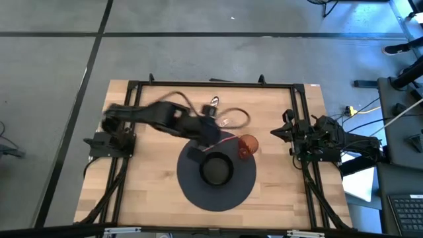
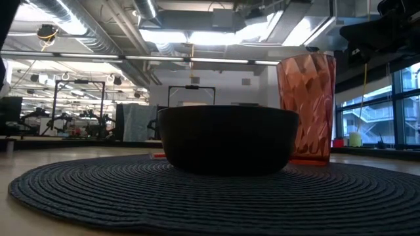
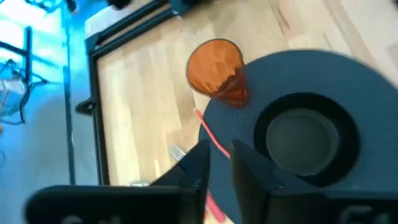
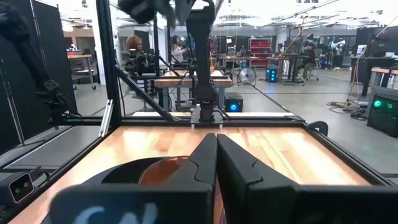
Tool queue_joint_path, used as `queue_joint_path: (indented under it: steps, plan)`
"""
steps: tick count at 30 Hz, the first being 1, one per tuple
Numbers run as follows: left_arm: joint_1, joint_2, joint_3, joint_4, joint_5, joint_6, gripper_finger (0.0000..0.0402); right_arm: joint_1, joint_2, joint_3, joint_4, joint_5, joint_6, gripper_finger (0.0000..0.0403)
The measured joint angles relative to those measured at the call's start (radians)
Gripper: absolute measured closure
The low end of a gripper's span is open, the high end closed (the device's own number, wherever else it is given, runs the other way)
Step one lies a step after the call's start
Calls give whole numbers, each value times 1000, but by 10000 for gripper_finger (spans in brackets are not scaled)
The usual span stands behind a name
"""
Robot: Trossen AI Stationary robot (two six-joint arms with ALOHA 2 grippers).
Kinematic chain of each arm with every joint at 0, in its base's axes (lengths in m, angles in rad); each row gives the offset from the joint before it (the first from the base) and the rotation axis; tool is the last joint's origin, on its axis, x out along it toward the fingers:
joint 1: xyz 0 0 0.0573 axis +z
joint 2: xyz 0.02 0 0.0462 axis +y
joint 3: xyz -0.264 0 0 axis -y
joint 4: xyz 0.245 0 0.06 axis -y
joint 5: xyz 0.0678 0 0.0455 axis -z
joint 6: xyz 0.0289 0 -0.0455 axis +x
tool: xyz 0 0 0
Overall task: Pick & Place Utensil
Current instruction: Put the orange drinking straw into the orange cup
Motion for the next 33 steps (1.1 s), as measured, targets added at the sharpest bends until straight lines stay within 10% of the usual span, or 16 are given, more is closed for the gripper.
queue_joint_path:
  steps: [6,20,33]
  plan:
    - [0,-272,-296,138,-49,-84,397,0,0,0,6,0,-3,391]
    - [251,-1090,-1457,1121,75,-310,399,0,0,0,13,0,-2,391]
    - [398,-1511,-1731,1096,-104,-405,399,0,0,0,10,79,-51,391]
